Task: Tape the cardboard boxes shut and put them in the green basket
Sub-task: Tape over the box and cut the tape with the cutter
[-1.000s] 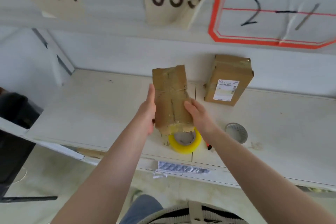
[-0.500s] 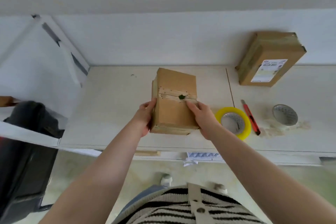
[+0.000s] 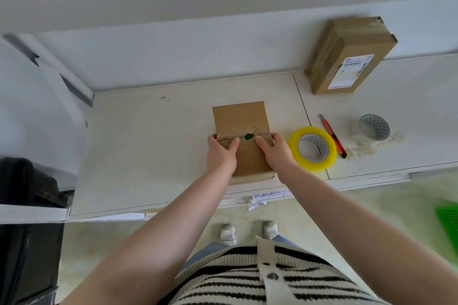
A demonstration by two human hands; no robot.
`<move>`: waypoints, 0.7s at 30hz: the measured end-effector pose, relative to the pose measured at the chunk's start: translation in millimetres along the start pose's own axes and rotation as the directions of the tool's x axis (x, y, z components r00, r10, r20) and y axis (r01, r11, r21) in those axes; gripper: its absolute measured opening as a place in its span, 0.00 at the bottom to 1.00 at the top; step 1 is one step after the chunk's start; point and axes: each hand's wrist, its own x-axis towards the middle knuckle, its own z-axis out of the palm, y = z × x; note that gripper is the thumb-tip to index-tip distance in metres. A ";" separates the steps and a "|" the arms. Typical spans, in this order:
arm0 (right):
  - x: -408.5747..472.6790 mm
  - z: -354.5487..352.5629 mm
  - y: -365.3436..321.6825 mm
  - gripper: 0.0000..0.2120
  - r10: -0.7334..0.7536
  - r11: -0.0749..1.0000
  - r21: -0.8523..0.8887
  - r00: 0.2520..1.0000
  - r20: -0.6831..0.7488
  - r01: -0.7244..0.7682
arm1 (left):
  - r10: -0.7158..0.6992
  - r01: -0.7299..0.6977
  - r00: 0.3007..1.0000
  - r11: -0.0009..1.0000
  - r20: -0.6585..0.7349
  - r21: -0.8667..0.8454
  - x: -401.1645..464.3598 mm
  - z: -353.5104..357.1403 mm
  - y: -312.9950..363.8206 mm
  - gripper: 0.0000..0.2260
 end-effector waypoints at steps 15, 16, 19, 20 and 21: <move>5.4 -67.8 78.4 0.26 -0.388 0.654 -0.707 0.922 -0.007 0.270 | 0.359 -0.290 0.928 0.865 -0.102 0.409 -22.3 -5.8 14.6 0.32; 7.6 -68.5 78.2 0.26 -0.354 0.670 -0.701 0.935 -0.011 0.246 | 0.417 -0.339 0.904 0.833 -0.094 0.437 -25.6 -6.3 16.7 0.32; 14.6 -77.9 66.9 0.20 -0.261 0.640 -0.751 0.965 -0.015 0.161 | 0.530 -0.475 0.848 0.776 -0.021 0.414 -34.0 -5.8 21.1 0.30; 15.3 -84.3 59.6 0.19 -0.258 0.660 -0.734 0.966 -0.022 0.160 | 0.562 -0.524 0.827 0.768 0.005 0.368 -36.3 -5.5 23.2 0.28; 14.5 -92.0 49.6 0.18 -0.272 0.712 -0.681 0.961 -0.039 0.174 | 0.591 -0.569 0.806 0.758 0.035 0.318 -38.4 -4.6 25.9 0.27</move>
